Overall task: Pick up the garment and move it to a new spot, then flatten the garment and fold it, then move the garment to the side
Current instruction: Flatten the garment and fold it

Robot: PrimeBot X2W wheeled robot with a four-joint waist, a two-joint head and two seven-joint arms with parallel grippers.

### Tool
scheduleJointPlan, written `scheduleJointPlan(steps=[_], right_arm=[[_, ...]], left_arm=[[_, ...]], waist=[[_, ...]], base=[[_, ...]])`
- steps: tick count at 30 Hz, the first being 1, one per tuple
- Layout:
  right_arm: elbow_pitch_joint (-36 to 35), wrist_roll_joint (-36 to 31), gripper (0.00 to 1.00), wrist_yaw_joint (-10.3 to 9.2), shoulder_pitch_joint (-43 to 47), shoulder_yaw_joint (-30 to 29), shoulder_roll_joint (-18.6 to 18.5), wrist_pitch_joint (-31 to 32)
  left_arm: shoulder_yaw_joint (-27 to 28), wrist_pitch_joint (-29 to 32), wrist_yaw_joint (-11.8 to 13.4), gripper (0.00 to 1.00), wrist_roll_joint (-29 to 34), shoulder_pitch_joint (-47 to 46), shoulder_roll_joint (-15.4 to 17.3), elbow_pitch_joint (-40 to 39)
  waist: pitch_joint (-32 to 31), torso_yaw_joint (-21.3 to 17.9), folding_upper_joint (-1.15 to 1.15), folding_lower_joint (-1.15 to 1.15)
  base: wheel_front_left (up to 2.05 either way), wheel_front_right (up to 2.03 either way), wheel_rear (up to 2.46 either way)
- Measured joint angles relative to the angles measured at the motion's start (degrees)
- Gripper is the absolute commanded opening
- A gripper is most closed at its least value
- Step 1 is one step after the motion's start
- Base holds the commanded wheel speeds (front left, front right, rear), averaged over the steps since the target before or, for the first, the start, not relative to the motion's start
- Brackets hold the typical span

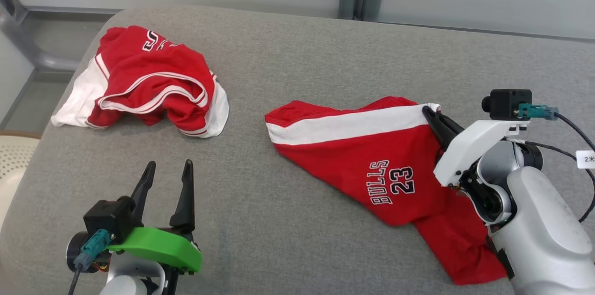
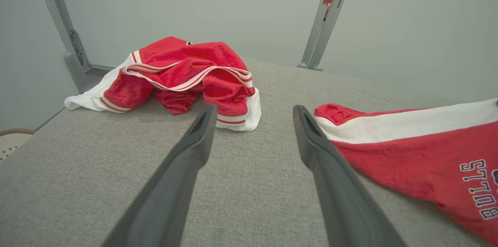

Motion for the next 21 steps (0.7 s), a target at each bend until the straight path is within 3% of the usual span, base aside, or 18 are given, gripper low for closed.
scheduleJointPlan(steps=[5,13,21], right_arm=[[-12.0,2.3,0.00,0.00,5.7,0.2,-2.5,0.6],[-29.7,5.5,0.00,0.01,19.3,-4.0,-3.7,7.3],[-34.0,5.8,0.00,0.00,28.1,-11.0,-4.4,12.4]], left_arm=[[0.1,0.4,0.5,1.00,-0.3,1.3,0.6,-0.6],[0.0,0.9,0.7,1.00,-0.7,2.0,1.0,-1.2],[-0.1,0.9,0.8,1.00,-1.5,2.7,1.2,-1.3]], waist=[[-1.1,-3.2,0.00,0.00],[-2.1,-9.1,0.00,0.00],[-3.0,-13.8,0.00,0.00]], base=[[0.00,0.00,0.00],[0.00,0.00,0.00],[0.00,0.00,0.00]])
